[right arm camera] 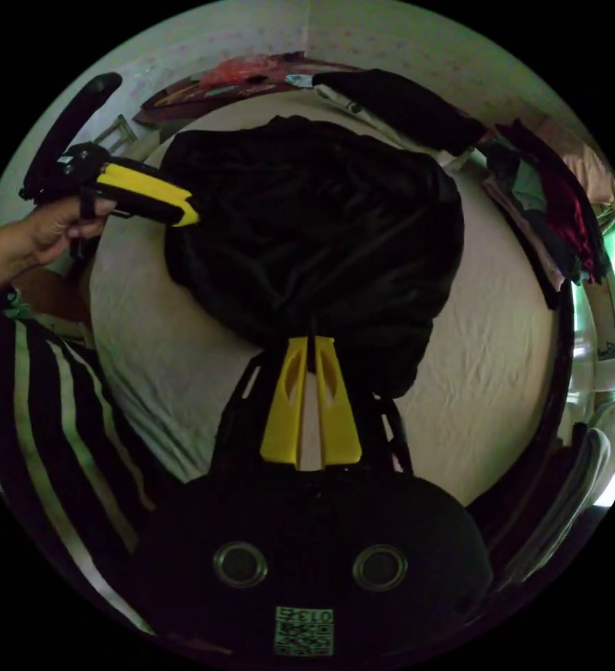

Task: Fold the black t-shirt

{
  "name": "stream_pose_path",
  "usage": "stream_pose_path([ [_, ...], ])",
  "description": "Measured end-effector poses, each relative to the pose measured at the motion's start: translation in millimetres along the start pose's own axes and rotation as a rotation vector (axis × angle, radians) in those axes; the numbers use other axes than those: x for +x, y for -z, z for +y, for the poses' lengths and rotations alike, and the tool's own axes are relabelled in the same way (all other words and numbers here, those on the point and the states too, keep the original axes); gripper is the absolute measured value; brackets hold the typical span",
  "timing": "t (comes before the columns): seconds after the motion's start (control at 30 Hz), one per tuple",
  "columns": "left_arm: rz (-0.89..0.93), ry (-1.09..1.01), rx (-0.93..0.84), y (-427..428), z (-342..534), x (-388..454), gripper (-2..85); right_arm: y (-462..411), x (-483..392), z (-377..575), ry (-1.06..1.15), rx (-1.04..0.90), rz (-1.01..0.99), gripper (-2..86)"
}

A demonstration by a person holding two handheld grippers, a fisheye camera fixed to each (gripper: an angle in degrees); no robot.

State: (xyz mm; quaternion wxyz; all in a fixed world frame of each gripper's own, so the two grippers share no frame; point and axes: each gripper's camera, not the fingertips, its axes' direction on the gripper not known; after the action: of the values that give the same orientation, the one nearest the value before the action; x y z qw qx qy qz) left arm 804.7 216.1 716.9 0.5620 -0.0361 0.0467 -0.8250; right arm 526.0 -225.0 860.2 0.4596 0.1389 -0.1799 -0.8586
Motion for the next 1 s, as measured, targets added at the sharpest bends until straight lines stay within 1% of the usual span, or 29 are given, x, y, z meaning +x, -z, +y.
stream_pose_path([
  [0.03, 0.120, 0.020, 0.011, 5, 0, -11, 1.7, 3, 2, -1, 0.002, -0.002, 0.018, 2.2],
  [0.1, 0.224, -0.018, 0.066, 21, 2, -18, 1.2, 25, 22, -1, -0.019, 0.063, 0.091, 1.5],
  [0.13, 0.246, -0.067, 0.054, 29, 3, -18, 1.0, 32, 29, -1, -0.036, 0.085, 0.097, 1.4],
  [0.2, 0.286, -0.112, 0.044, 39, 7, -17, 0.9, 56, 69, 2, -0.121, 0.130, 0.092, 1.1],
  [0.23, 0.379, -0.126, 0.052, 43, 10, -15, 1.0, 62, 80, 4, -0.148, 0.138, 0.092, 1.1],
  [0.3, 0.495, -0.157, 0.033, 43, 13, -3, 1.3, 83, 127, 16, -0.302, 0.189, 0.155, 1.2],
  [0.33, 0.509, -0.210, 0.005, 42, 16, 9, 1.6, 87, 138, 19, -0.335, 0.194, 0.166, 1.3],
  [0.4, 0.494, -0.247, -0.029, 41, 19, 19, 2.7, 94, 178, 34, -0.503, 0.154, 0.260, 2.0],
  [0.47, 0.470, -0.207, -0.053, 39, 21, 14, 7.2, 93, 194, 45, -0.576, 0.134, 0.275, 3.5],
  [0.53, 0.473, -0.147, -0.066, 46, 27, -4, 12.4, 93, 191, 51, -0.593, 0.114, 0.273, 5.6],
  [0.6, 0.428, -0.104, -0.035, 58, 36, -25, 12.9, 90, 160, 52, -0.510, 0.127, 0.272, 7.0],
  [0.67, 0.359, 0.055, 0.029, 71, 48, -60, 13.0, 83, 127, 49, -0.426, 0.135, 0.200, 7.6],
  [0.73, 0.224, 0.384, 0.104, 83, 70, -116, 13.3, 74, 89, 47, -0.350, 0.159, 0.090, 8.1],
  [0.77, 0.182, 0.458, 0.121, 87, 76, -127, 13.5, 67, 60, 43, -0.284, 0.155, 0.004, 8.5],
  [0.8, 0.122, 0.576, 0.136, 92, 84, -146, 14.2, 59, 31, 39, -0.208, 0.139, -0.064, 9.0],
  [0.83, 0.085, 0.642, 0.145, 97, 88, -159, 15.2, 55, 16, 37, -0.167, 0.130, -0.093, 9.2],
  [0.9, 0.039, 0.690, 0.118, 99, 88, -172, 16.7, 42, -35, 32, -0.026, 0.082, -0.157, 10.5],
  [0.97, -0.003, 0.679, 0.087, 101, 84, -179, 17.0, 34, -58, 31, 0.018, 0.049, -0.214, 11.9],
  [1.0, -0.066, 0.684, 0.068, 103, 83, -183, 17.2, 28, -68, 30, 0.036, -0.001, -0.228, 12.5],
])
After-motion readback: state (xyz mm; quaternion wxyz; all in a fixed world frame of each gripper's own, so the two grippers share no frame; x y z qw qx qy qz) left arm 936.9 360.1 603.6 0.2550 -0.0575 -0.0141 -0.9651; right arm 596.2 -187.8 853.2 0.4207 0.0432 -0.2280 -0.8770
